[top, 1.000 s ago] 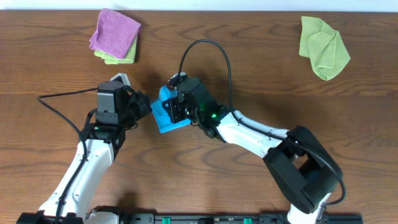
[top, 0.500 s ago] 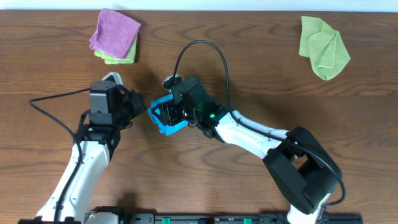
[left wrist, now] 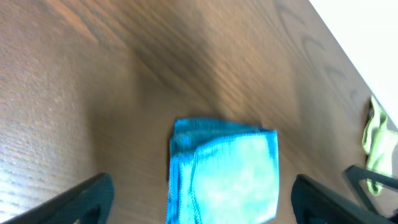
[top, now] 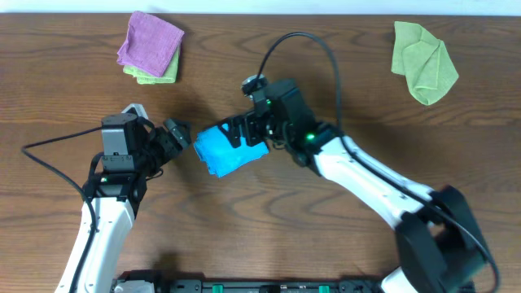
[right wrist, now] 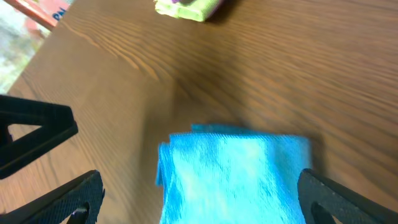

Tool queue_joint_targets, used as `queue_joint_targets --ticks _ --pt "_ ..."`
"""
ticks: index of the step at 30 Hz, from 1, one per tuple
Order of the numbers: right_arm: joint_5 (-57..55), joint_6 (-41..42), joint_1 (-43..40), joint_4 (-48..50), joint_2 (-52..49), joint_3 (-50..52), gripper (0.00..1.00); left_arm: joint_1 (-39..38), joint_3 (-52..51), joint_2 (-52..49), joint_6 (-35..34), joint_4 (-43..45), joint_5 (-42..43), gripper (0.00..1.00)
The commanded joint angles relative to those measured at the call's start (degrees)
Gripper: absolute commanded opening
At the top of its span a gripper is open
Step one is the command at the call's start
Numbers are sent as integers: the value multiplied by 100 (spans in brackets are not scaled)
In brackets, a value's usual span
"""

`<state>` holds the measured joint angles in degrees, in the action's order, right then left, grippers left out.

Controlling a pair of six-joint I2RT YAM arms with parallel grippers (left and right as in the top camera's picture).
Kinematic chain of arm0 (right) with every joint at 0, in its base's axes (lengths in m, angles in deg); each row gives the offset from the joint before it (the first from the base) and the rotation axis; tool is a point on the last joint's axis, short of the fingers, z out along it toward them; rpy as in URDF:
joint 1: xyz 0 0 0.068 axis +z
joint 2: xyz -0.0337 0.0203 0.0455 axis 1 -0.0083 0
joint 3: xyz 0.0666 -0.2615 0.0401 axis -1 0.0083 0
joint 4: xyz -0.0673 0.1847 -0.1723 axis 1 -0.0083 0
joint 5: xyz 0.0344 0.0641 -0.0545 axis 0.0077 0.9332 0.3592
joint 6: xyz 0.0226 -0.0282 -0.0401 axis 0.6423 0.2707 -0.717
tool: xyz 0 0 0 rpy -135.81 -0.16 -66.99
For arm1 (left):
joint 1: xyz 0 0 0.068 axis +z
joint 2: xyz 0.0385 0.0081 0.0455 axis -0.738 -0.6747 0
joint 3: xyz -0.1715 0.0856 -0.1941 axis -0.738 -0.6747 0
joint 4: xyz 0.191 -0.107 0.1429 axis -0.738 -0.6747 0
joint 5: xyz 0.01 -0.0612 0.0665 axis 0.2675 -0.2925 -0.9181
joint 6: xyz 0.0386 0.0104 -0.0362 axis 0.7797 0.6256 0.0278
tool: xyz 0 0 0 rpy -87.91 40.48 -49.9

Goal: Fold the cloth
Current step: 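Release the right gripper and retract the right arm to the lower right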

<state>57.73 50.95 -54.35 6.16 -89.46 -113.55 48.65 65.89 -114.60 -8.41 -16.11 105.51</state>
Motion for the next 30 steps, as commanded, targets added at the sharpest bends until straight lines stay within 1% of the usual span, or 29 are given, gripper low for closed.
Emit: queue_joint_targets --ticks 1,4,7,11,14,16,18,24,27,30 --pt "-17 -269 -197 -459 396 -94 99 28 111 66 -31 -186 260 95" --pt "-15 -501 -352 -1259 767 -94 99 28 109 63 -260 -507 319 95" --pt "-195 -894 -466 -2312 1239 -81 99 28 98 61 -527 -901 354 95" --pt "-378 -1298 -485 -3152 1867 109 99 15 -44 -90 -651 -979 704 95" --pt "-422 -1311 -485 -3307 2549 551 99 -28 -223 -356 -911 -940 780 95" --pt "-424 -1257 -485 -3314 2979 866 99 -44 -330 -501 -933 -772 907 95" --pt "-428 -1115 -490 -3316 3595 1316 99 -46 -446 -684 -946 -516 1117 95" --pt "-481 -529 -490 -3379 5261 2422 99 -48 -450 -1139 -979 -210 1344 95" --pt "-654 -157 -490 -3482 5884 2747 99 -63 -452 -1346 -979 -94 1410 95" --pt "-754 76 -490 -3707 6288 2861 99 -153 -452 -1545 -981 79 1467 95"
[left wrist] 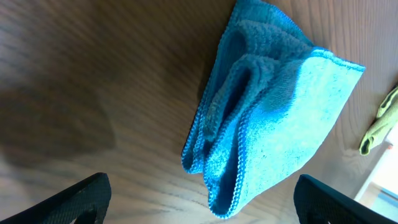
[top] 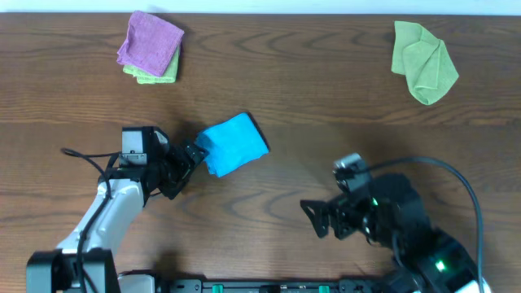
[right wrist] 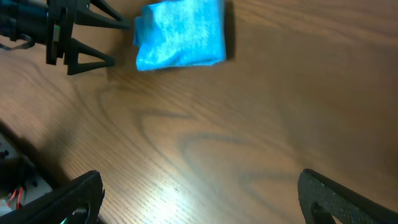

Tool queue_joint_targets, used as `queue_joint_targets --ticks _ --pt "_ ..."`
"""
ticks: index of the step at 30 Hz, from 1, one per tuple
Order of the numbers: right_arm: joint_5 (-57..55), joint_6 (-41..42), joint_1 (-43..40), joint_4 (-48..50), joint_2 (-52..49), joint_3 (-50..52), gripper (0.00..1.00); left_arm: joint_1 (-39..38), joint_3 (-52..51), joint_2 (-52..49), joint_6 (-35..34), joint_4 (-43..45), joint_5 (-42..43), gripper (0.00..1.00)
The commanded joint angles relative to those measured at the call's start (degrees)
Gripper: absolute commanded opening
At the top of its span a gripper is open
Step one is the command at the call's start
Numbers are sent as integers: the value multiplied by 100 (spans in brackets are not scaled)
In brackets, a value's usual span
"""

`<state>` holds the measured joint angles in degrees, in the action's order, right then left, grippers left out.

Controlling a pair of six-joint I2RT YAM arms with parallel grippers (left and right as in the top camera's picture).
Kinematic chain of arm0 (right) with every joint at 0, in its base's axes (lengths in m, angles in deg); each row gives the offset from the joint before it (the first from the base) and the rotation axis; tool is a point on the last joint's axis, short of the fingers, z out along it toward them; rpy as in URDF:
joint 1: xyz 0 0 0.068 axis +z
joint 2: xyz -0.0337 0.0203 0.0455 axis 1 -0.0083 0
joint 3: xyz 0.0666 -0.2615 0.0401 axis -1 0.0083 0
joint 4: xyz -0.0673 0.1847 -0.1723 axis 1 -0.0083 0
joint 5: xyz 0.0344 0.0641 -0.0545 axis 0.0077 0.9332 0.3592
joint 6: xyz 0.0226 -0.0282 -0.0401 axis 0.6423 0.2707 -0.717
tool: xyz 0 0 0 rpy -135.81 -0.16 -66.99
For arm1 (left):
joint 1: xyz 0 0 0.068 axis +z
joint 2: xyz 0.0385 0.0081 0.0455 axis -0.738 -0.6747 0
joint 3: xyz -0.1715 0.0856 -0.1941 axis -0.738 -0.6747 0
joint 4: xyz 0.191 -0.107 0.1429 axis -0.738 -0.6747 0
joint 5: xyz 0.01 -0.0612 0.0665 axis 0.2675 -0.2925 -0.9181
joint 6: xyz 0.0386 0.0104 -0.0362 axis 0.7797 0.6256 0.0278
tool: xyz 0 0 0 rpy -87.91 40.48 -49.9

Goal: Fold the cloth
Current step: 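Release the right gripper and retract the right arm to the lower right, then carry the folded blue cloth with the left gripper to the pink cloth stack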

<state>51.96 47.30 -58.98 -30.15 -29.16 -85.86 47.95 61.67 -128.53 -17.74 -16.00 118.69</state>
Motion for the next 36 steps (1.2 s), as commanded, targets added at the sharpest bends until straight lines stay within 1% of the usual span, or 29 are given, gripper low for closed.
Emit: queue_joint_targets --ticks 1,7,12,14,15,16,17,18,19,20,21,22,27,29,32,36 --pt "-175 452 -26 -140 328 92 99 -133 -31 -223 -48 146 146 95" --pt "-166 452 -26 -299 348 92 99 -483 -31 -627 -284 710 116 95" --pt "-166 452 -26 -304 339 92 99 -739 -31 -1040 -627 1084 -291 95" --pt "-166 450 -26 -306 339 92 99 -863 -31 -1276 -697 1381 -310 95" --pt "-166 452 -26 -304 339 92 99 -927 -31 -1401 -715 1545 -310 96" --pt "-166 450 -26 -306 339 92 99 -997 -31 -1545 -743 1718 -326 98" --pt "-166 450 -26 -306 339 92 99 -1049 -31 -1650 -763 1845 -330 90" --pt "-166 452 -26 -306 339 92 99 -1099 -31 -1759 -774 1976 -328 75" --pt "-166 450 -26 -304 339 92 99 -1152 -28 -1888 -798 2118 -326 55" --pt "-166 452 -26 -304 339 92 99 -1178 -28 -1963 -796 2197 -326 39" --pt "-166 452 -26 -304 339 92 99 -1209 -28 -2050 -796 2310 -306 25" --pt "-166 450 -26 -304 339 92 99 -1220 -28 -2103 -791 2420 -269 6" --pt "-166 452 -26 -306 339 92 99 -1185 79 -1884 -555 3200 144 6" --pt "-166 452 -26 -304 339 92 99 -1130 356 -1539 -560 3228 72 6" --pt "-166 452 -26 -304 339 92 99 -1049 957 -1049 -560 2959 -400 6" --pt "-166 452 -26 -306 339 92 99 -885 2092 -855 -507 1998 -1141 6"
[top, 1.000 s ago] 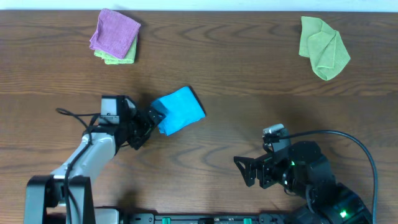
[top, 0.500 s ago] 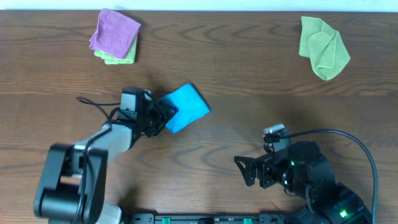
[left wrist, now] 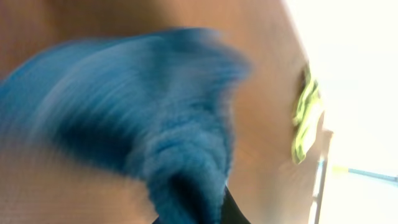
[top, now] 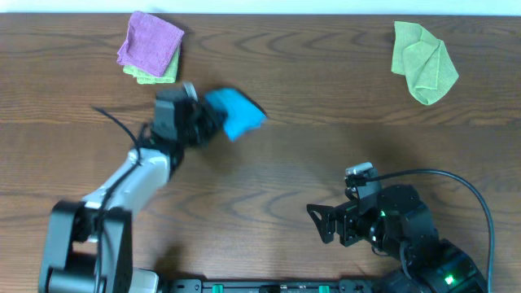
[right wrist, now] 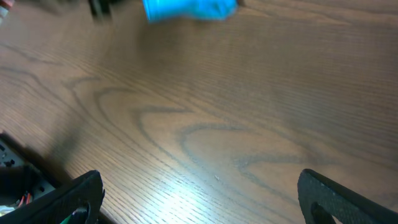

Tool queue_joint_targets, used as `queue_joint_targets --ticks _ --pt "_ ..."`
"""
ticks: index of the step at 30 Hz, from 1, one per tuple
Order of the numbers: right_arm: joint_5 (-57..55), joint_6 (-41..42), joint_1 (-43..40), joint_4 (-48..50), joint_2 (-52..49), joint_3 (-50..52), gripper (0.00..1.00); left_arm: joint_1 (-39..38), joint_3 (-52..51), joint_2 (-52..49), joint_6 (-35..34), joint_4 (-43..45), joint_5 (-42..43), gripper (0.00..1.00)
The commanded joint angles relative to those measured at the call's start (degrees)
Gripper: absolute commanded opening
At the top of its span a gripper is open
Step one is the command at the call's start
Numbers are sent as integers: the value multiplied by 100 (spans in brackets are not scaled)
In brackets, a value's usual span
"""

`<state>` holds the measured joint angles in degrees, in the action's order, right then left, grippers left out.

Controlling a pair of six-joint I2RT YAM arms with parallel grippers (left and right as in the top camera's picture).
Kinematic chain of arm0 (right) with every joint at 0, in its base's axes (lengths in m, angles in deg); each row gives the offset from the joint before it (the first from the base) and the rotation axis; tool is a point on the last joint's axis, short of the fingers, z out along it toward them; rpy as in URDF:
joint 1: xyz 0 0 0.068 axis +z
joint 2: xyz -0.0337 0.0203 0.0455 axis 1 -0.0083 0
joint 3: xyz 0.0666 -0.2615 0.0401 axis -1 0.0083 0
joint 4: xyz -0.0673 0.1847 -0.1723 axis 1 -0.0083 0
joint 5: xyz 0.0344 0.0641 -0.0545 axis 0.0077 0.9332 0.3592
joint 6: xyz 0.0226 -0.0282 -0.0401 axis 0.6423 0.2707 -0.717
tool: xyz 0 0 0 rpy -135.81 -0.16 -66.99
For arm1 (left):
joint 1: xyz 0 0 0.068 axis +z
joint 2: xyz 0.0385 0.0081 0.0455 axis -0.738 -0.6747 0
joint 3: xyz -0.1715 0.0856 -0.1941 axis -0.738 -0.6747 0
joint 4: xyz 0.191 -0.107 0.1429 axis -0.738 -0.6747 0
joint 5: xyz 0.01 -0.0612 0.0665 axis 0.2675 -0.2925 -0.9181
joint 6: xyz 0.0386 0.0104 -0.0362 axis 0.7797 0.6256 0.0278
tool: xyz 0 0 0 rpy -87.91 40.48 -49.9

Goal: Fold the cloth
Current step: 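Carry the folded blue cloth with the left gripper to the pink cloth stack, then lower the blue cloth onto the pink cloth stack with the left gripper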

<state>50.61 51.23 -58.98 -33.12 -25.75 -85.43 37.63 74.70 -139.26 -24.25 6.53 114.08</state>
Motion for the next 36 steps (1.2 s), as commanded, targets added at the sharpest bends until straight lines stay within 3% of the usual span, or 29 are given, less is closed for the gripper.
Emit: queue_joint_targets --ticks 1,6,22,29,36 --pt "-31 59 -26 -9 -2 48 99 210 1152 164 238 -551 -811 6" --pt "-31 57 -26 -7 -2 48 99 505 2594 -297 675 -1346 -1102 6" --pt "-31 59 -26 -7 -2 48 99 1207 5466 -2387 981 -1338 -1266 6" --pt "-31 57 -26 -7 -2 48 99 1364 6168 -2959 1182 -1342 -1360 6" --pt "-31 57 -26 -9 -2 48 99 1563 6251 -3099 1386 -1403 -1473 6"
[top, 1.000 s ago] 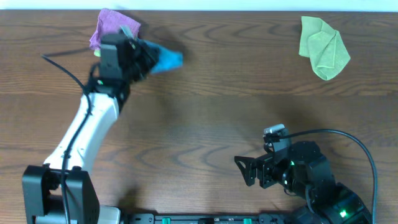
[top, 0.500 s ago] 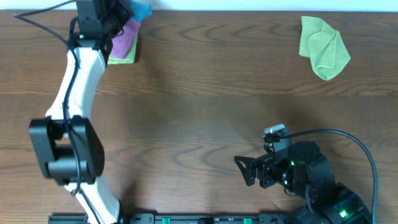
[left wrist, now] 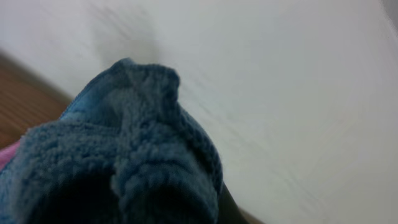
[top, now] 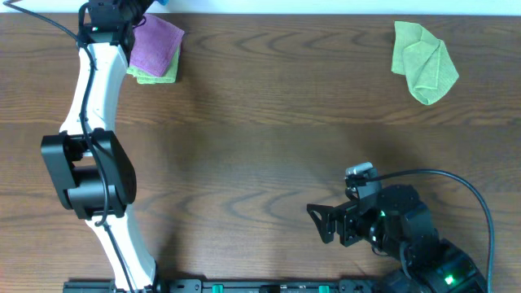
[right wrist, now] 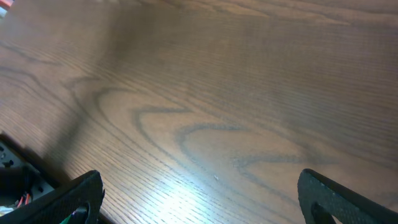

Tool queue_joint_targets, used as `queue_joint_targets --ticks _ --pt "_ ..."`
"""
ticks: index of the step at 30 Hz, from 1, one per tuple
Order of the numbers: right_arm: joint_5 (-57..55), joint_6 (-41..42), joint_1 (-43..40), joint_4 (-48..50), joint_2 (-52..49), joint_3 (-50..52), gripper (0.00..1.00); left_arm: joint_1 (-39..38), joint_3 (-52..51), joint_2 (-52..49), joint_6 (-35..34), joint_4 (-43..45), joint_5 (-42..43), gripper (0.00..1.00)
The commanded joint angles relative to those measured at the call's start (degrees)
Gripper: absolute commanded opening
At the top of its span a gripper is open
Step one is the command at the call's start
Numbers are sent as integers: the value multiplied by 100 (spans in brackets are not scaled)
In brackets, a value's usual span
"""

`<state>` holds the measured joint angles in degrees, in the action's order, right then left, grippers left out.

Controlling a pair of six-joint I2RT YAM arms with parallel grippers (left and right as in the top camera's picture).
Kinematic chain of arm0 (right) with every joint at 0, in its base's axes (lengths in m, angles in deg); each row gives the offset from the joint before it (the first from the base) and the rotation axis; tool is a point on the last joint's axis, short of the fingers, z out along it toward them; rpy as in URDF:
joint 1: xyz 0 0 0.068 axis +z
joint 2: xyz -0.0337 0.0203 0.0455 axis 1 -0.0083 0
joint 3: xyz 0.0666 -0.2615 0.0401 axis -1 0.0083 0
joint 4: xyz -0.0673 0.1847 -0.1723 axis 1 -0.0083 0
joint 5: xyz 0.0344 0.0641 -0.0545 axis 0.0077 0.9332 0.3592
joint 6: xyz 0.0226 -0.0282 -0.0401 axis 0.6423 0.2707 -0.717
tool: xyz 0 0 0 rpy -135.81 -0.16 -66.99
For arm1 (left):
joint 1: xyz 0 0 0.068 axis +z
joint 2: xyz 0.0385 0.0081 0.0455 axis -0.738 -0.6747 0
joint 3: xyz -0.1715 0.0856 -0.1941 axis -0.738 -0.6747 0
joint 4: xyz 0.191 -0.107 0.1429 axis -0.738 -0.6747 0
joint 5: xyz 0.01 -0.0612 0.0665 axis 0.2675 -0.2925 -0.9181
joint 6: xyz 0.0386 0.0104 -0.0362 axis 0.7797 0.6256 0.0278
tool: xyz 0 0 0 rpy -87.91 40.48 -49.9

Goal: Fold the cloth
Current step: 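Lower the blue cloth onto the pink cloth stack with the left gripper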

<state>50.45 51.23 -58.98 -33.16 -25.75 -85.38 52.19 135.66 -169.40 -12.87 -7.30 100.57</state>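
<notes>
The blue cloth is bunched right against the left wrist camera and fills that view's lower left; in the overhead view only a sliver of the blue cloth shows at the top edge. My left gripper is shut on it at the table's far left edge, above the stack of folded cloths; its fingers are hidden by the cloth. Near the front right, my right gripper stands wide open over bare wood, holding nothing.
A folded purple cloth lies on a folded green one at the far left, just below the left gripper. A crumpled green cloth lies at the far right. The wooden table ends at a white wall behind.
My left gripper, holding the blue cloth, has moved from the table's left middle to the far left edge, over the purple and green stack. The right arm has not moved.
Both grippers stood open on either side of the folded blue cloth at mid-table. Then the right arm was back at the front right and the left gripper open beside the cloth. Then the left held the cloth nearer the stack, now above it.
</notes>
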Motion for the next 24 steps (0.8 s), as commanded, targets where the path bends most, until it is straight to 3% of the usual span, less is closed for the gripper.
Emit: queue_joint_targets --ticks 1,7,24 --pt "-15 59 -26 -2 -2 44 99 127 155 -87 299 -72 -127 6" --pt "-15 59 -26 -2 -2 44 99 164 155 -109 636 -564 -170 6" --pt "-15 59 -26 -4 -2 44 99 59 153 -177 577 -1172 -146 6"
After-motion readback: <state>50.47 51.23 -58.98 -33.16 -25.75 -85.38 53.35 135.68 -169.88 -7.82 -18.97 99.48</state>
